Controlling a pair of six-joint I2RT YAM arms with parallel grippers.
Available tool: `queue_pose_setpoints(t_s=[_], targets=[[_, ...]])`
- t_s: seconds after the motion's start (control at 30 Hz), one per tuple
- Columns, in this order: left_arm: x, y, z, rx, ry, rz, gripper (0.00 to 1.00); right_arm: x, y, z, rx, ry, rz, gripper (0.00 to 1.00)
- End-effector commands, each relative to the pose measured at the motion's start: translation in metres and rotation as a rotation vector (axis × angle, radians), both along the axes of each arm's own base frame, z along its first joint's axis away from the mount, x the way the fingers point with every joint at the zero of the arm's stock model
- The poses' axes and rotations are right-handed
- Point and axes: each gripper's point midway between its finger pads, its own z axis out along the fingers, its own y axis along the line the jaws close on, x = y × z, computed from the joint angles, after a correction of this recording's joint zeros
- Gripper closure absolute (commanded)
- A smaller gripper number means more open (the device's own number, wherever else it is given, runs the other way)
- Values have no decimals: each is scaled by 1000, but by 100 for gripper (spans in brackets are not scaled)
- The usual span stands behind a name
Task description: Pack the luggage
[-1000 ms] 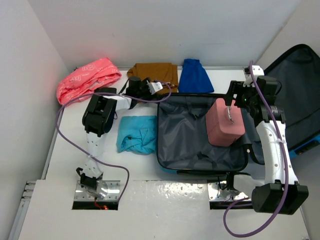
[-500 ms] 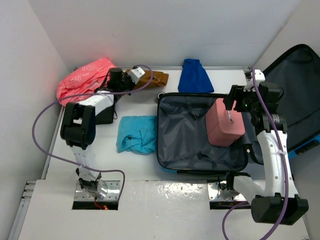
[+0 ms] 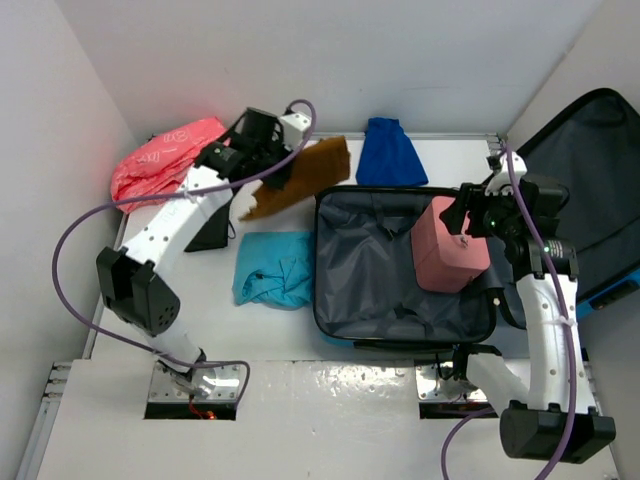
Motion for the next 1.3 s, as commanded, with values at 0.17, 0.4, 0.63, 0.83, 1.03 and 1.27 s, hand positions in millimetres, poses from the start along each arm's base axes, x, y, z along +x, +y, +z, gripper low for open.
queue_pose_setpoints(t_s=[0.17,0.4,0.63,0.83,1.03,1.27], targets=[[-82,-42,44,-348,214,189,100,-21,-1,25,135,13,-5,34],[-146,-115,57,-456,312,-44,100,-31,-13,37,239,35,-48,35],[-163,-173,76,-511,351,-103,100,-43,-21,48,244,29,-72,35],[-171,-215,57,-527,403,-148,100,-51,-21,48,250,31,-71,35],[-165,-259,49,-653,312,-186,100,-61,-18,50,218,17,-67,35],[-162,-307,34,-871,389,-260,100,-67,-23,48,167,15,-87,35]])
